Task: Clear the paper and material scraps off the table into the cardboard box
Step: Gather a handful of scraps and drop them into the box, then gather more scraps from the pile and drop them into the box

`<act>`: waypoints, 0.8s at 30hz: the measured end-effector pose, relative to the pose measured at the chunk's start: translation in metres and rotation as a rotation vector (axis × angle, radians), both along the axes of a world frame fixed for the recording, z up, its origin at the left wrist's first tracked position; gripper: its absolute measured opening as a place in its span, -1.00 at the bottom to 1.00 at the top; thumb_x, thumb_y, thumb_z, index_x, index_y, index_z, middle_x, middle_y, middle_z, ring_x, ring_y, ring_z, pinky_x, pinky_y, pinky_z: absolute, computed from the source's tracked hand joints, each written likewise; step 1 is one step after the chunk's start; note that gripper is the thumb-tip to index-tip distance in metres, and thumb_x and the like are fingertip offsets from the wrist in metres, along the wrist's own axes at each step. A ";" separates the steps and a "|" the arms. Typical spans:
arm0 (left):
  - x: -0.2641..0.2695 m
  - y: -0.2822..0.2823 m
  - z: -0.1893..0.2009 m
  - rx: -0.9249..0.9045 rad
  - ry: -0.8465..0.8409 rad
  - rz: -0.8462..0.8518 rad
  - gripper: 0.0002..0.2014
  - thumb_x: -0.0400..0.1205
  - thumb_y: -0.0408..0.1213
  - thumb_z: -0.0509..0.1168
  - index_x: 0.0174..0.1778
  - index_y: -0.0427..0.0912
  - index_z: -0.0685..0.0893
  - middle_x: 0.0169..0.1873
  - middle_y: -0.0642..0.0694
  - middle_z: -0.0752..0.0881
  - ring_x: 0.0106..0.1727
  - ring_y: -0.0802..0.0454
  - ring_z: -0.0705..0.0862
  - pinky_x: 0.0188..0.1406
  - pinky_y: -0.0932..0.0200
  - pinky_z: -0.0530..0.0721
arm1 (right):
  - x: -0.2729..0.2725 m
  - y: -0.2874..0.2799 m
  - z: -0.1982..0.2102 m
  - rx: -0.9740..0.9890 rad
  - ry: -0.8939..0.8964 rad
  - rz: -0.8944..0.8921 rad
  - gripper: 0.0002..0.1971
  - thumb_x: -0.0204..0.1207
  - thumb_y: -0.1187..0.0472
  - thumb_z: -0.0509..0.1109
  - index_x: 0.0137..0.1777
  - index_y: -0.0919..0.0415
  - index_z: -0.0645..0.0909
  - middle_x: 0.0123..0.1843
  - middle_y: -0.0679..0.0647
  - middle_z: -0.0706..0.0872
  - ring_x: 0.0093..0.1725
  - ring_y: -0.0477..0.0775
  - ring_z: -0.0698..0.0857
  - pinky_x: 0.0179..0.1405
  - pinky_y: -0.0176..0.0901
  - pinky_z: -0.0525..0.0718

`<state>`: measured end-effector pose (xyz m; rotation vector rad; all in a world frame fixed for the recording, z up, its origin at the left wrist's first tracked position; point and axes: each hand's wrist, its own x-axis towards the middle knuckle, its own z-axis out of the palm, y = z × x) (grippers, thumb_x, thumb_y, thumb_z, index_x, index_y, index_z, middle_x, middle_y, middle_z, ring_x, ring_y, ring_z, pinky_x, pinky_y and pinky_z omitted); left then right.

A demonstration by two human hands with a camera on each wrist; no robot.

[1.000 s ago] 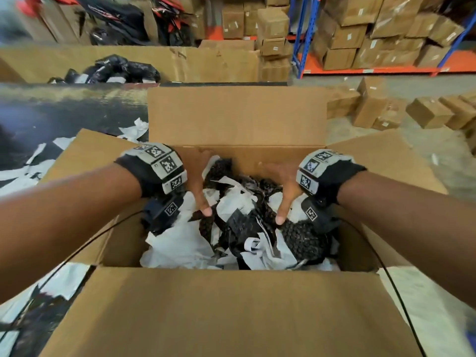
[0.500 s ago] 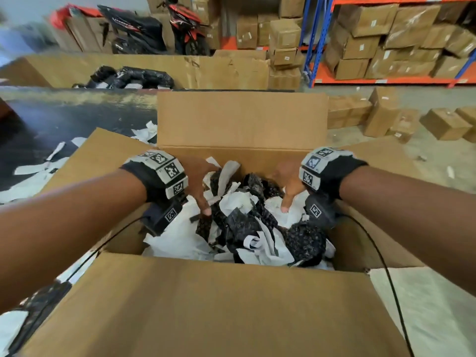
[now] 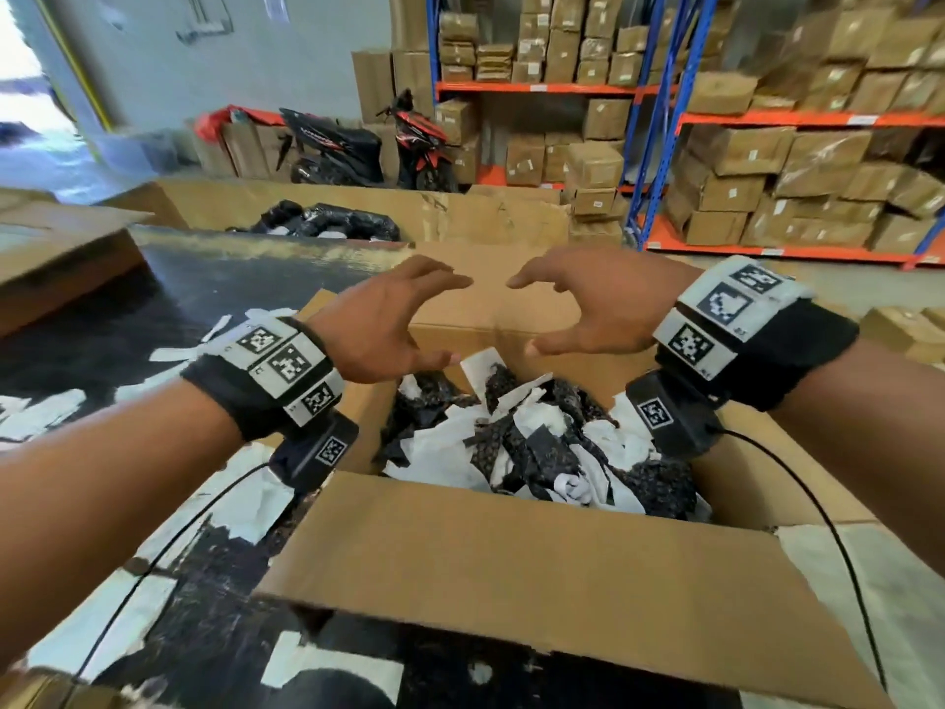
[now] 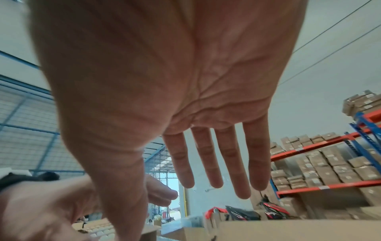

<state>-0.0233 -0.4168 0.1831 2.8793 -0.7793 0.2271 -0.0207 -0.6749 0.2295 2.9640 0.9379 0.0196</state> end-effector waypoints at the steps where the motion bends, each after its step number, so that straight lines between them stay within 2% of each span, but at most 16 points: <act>1: -0.012 0.014 0.002 -0.016 -0.010 0.001 -0.18 0.53 0.23 0.43 0.68 0.10 0.30 0.60 -0.05 0.39 0.52 -0.06 0.50 0.49 -0.13 0.54 | -0.013 0.012 0.005 0.012 -0.015 0.007 -0.23 0.42 -0.35 0.44 0.59 -0.13 0.36 0.48 -0.02 0.55 0.42 0.08 0.52 0.35 0.03 0.50; 5: -0.059 0.079 0.002 -0.059 -0.050 0.020 -0.22 0.53 0.24 0.43 0.65 0.09 0.37 0.53 -0.05 0.48 0.47 -0.01 0.52 0.50 0.02 0.51 | -0.066 0.066 0.018 0.081 -0.044 0.052 -0.26 0.42 -0.35 0.45 0.57 -0.13 0.40 0.45 -0.06 0.57 0.40 0.06 0.53 0.34 0.08 0.53; 8: -0.097 0.135 -0.005 -0.123 -0.046 0.076 -0.24 0.52 0.21 0.46 0.63 0.10 0.41 0.49 0.00 0.49 0.42 0.06 0.54 0.43 0.14 0.48 | -0.103 0.115 0.018 0.166 -0.041 0.100 -0.30 0.42 -0.32 0.47 0.53 -0.11 0.46 0.39 -0.08 0.60 0.36 0.04 0.56 0.28 -0.01 0.53; 10: -0.121 0.172 -0.017 -0.154 -0.019 0.124 -0.24 0.51 0.21 0.48 0.63 0.14 0.42 0.49 0.03 0.49 0.41 0.08 0.55 0.43 0.10 0.52 | -0.127 0.152 0.011 0.224 -0.026 0.141 -0.32 0.42 -0.31 0.48 0.51 -0.12 0.49 0.37 -0.10 0.61 0.34 0.00 0.56 0.24 -0.06 0.53; 13: -0.152 0.226 -0.044 -0.178 0.020 0.195 -0.26 0.51 0.24 0.46 0.60 0.15 0.44 0.48 0.01 0.50 0.44 0.05 0.54 0.47 0.05 0.51 | -0.158 0.209 -0.012 0.337 0.007 0.227 -0.35 0.44 -0.29 0.47 0.49 -0.08 0.52 0.34 -0.10 0.63 0.28 -0.07 0.57 0.13 -0.21 0.42; 16: -0.181 0.274 -0.085 -0.205 0.126 0.278 -0.24 0.49 0.27 0.44 0.60 0.13 0.44 0.46 -0.03 0.50 0.41 0.00 0.57 0.44 0.08 0.51 | -0.185 0.268 -0.054 0.460 0.101 0.304 -0.37 0.45 -0.31 0.43 0.47 -0.07 0.53 0.30 -0.10 0.64 0.22 -0.10 0.59 0.14 -0.14 0.53; 19: -0.207 0.317 -0.143 -0.188 0.313 0.434 -0.14 0.44 0.33 0.45 0.65 0.13 0.38 0.56 -0.10 0.38 0.50 -0.12 0.52 0.50 -0.04 0.51 | -0.197 0.314 -0.116 0.468 0.233 0.263 -0.36 0.46 -0.31 0.43 0.51 -0.11 0.47 0.38 -0.09 0.58 0.34 0.00 0.59 0.27 0.00 0.59; 21: -0.222 0.338 -0.185 -0.137 0.440 0.535 -0.09 0.44 0.39 0.41 0.69 0.21 0.28 0.68 -0.12 0.21 0.61 -0.20 0.41 0.56 -0.17 0.47 | -0.197 0.332 -0.161 0.372 0.334 0.163 -0.25 0.46 -0.33 0.42 0.61 -0.14 0.31 0.55 -0.03 0.40 0.51 0.09 0.46 0.40 0.08 0.53; 24: -0.241 0.355 -0.236 -0.096 0.563 0.618 -0.13 0.55 0.35 0.33 0.73 0.33 0.09 0.78 -0.12 -0.08 0.75 -0.28 0.15 0.66 -0.27 0.31 | -0.189 0.337 -0.226 0.259 0.436 -0.105 -0.02 0.43 -0.36 0.43 0.73 -0.14 -0.03 0.76 0.08 -0.04 0.71 0.28 0.10 0.56 0.29 0.37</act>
